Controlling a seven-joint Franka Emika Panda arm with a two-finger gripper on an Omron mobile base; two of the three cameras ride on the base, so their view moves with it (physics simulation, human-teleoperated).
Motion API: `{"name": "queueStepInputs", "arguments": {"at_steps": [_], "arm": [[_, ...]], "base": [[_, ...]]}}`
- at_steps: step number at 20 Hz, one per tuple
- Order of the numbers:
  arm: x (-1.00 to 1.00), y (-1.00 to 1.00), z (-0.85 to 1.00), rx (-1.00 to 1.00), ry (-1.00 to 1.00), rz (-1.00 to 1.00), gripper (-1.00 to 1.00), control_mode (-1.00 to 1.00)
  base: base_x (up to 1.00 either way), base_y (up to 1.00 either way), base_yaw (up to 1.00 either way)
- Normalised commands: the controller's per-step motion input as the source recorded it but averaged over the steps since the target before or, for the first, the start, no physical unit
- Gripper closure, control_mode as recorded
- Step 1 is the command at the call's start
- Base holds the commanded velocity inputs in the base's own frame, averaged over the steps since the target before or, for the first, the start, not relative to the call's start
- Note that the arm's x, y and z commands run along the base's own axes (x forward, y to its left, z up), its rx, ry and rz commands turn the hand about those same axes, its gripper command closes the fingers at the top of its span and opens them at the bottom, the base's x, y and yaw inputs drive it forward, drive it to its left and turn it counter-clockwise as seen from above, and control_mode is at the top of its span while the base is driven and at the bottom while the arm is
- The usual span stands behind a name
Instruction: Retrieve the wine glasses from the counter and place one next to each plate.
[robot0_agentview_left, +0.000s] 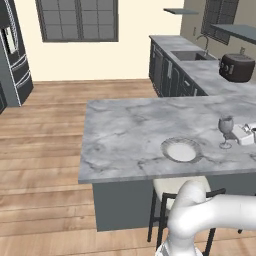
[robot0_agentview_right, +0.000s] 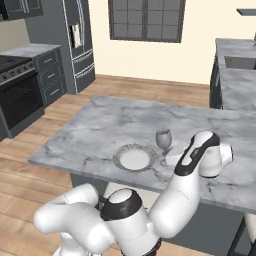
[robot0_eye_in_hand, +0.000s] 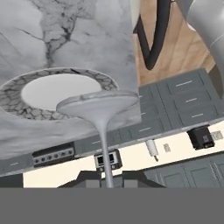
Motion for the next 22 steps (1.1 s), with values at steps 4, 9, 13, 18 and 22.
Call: {"name": "queueStepInputs", "arguments": {"at_steps": [4, 9, 13, 18, 22], "arm": [[0.21, 0.01, -0.28, -0.03, -0.13, 0.0, 1.0, -1.0], [0.39, 0.01, -0.31, -0.01, -0.16, 0.0, 1.0, -1.0], [0.39, 0.0, -0.34, 0.0, -0.03, 0.0, 1.0, -1.0], [0.39, 0.0, -0.36, 0.01, 0.05, 0.0, 1.0, -1.0], [0.28, 0.0, -0.37, 0.03, 0.07, 0.0, 1.0, -1.0]], "base": [[0.0, 0.0, 0.0], [0.0, 0.0, 0.0], [0.0, 0.0, 0.0], [0.0, 0.0, 0.0], [0.0, 0.0, 0.0]]}}
